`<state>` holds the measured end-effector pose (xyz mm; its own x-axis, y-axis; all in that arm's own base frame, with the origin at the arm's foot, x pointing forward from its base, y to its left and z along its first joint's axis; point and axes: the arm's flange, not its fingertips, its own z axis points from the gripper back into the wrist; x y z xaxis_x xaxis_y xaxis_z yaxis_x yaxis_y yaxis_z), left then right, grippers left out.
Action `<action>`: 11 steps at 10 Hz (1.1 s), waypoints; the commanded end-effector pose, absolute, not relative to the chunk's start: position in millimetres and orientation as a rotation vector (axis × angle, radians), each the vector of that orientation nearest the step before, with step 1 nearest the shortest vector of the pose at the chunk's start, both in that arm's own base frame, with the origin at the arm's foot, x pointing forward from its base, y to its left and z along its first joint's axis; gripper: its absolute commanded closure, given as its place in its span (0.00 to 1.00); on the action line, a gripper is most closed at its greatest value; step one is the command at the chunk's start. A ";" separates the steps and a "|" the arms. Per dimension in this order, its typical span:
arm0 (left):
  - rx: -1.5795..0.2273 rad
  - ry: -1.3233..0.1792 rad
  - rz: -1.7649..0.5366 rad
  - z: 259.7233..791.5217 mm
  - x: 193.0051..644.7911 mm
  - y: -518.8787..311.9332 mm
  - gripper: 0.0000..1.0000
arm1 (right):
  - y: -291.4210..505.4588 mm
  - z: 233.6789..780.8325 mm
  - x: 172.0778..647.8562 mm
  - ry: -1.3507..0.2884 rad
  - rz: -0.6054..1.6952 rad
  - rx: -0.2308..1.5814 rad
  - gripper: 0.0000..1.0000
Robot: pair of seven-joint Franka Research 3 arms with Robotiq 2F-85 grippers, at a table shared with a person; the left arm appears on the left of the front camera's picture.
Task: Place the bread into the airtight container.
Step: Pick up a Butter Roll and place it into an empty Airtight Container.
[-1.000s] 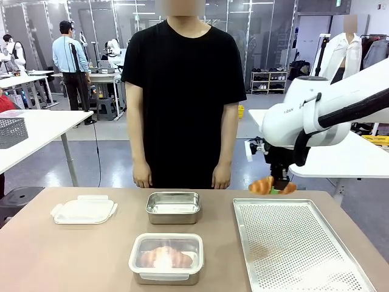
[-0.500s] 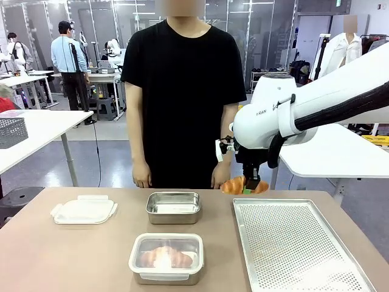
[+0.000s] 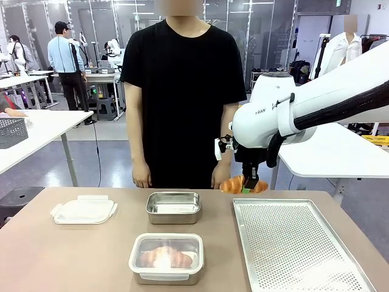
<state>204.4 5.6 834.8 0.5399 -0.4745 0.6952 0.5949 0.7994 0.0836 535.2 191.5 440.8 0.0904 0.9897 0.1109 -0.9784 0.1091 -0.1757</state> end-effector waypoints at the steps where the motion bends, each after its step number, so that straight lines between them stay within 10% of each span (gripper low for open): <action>1: -0.175 -0.773 -0.647 835.8 203.8 4.9 0.00 | 190.7 439.5 535.1 -0.223 1.485 -0.066 0.61; 11: -0.175 -0.773 -0.647 835.8 203.8 4.9 0.00 | 303.8 456.0 565.4 -0.135 1.502 -0.091 0.61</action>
